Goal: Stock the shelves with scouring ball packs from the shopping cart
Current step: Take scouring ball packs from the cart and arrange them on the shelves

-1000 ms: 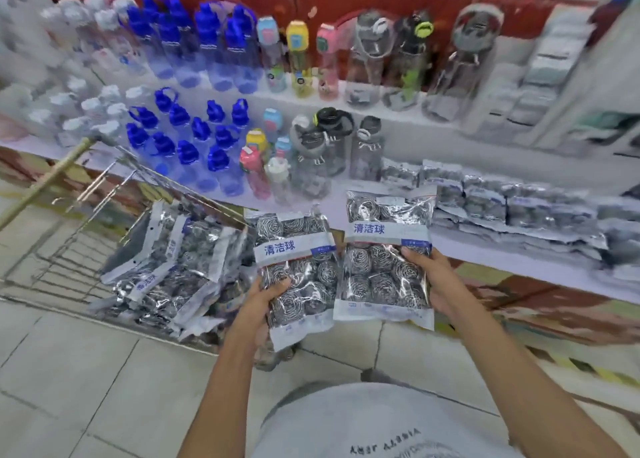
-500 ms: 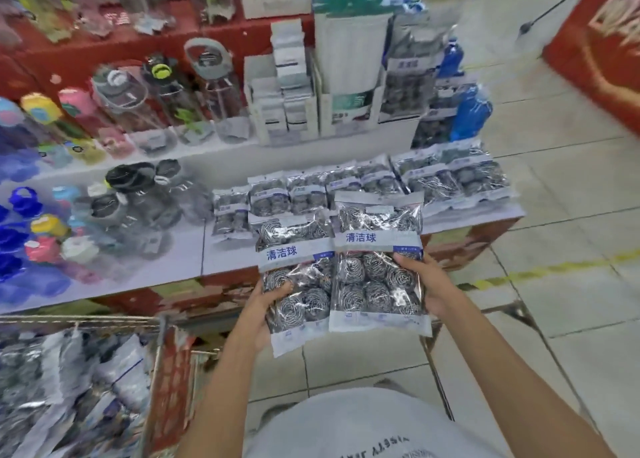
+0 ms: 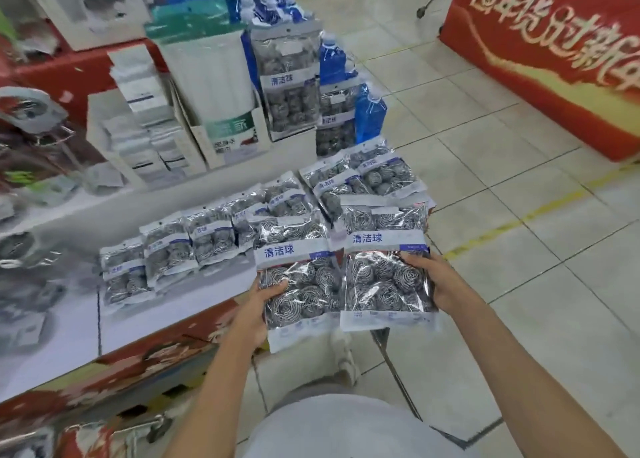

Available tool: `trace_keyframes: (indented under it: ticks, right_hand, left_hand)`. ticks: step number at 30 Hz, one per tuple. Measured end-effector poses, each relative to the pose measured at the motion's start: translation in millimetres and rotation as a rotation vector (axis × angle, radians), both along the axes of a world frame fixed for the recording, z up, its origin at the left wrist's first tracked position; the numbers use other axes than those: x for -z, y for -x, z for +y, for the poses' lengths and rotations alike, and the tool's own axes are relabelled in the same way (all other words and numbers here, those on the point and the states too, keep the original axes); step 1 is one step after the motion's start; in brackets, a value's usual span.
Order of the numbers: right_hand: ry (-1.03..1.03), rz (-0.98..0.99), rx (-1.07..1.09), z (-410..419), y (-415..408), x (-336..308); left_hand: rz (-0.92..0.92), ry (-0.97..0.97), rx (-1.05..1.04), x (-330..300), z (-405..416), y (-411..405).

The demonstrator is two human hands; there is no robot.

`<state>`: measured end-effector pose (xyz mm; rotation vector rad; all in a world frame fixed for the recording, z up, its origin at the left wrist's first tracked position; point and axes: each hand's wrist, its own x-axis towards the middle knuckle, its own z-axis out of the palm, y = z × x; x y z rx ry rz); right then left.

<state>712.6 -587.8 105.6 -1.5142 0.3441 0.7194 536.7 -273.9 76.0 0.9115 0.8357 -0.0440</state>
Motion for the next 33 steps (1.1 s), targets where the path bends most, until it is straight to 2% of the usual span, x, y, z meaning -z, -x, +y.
trace_keyframes:
  ticks: [10,21,27,33]
  right_hand:
    - [0.075,0.045,-0.055,-18.2,-155.3,3.8]
    - [0.149,0.103,-0.136,-3.6,-324.9,32.9]
    - [0.182,0.138,-0.292,19.6,-423.4,52.6]
    - [0.234,0.181,-0.442,49.8,-487.0,86.9]
  left_hand:
    - [0.037,0.062,-0.030,21.3,-17.8,-152.7]
    - [0.112,0.063,-0.105,39.1,-22.8,-277.1]
    - [0.197,0.033,-0.168,52.6,-32.5,-340.5]
    - [0.297,0.132,-0.248,78.4,-37.4,-380.6]
